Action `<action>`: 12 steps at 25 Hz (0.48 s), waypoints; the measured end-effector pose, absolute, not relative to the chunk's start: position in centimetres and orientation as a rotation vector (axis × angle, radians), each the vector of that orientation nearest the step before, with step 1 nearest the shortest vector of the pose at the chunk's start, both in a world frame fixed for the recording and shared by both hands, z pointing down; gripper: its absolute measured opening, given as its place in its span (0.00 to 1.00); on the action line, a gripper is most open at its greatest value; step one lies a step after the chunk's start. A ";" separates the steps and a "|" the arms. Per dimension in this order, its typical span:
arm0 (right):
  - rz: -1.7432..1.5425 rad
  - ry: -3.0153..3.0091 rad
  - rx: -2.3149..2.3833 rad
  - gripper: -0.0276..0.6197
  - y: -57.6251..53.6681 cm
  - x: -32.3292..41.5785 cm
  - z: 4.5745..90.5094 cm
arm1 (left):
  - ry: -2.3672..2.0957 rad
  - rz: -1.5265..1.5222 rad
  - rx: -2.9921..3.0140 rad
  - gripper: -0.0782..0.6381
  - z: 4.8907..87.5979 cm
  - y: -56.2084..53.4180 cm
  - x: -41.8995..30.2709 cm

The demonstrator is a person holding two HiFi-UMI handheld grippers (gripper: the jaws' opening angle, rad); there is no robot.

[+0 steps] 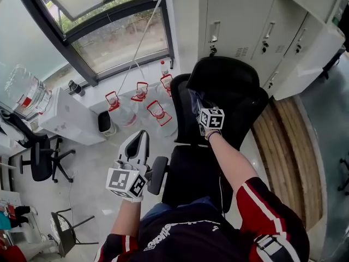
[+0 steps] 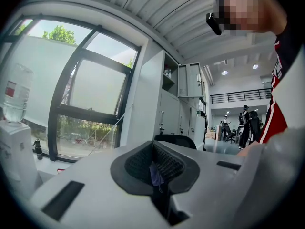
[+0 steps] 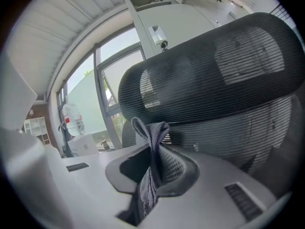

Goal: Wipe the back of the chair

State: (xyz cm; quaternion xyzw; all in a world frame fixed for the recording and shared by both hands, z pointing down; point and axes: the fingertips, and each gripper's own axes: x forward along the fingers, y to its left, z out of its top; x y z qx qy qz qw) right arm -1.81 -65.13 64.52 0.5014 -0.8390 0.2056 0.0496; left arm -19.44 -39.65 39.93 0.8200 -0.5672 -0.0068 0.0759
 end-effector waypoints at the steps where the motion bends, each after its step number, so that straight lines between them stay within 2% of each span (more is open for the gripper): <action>1: 0.626 -2.547 1.542 0.13 -65.0 -0.9 64.6 | -1.693 -0.020 2.467 0.14 39.8 -39.7 -18.8; 12: 0.621 -2.425 1.733 0.13 -63.3 11.6 65.3 | -1.575 -0.024 2.531 0.14 40.1 -40.3 -12.3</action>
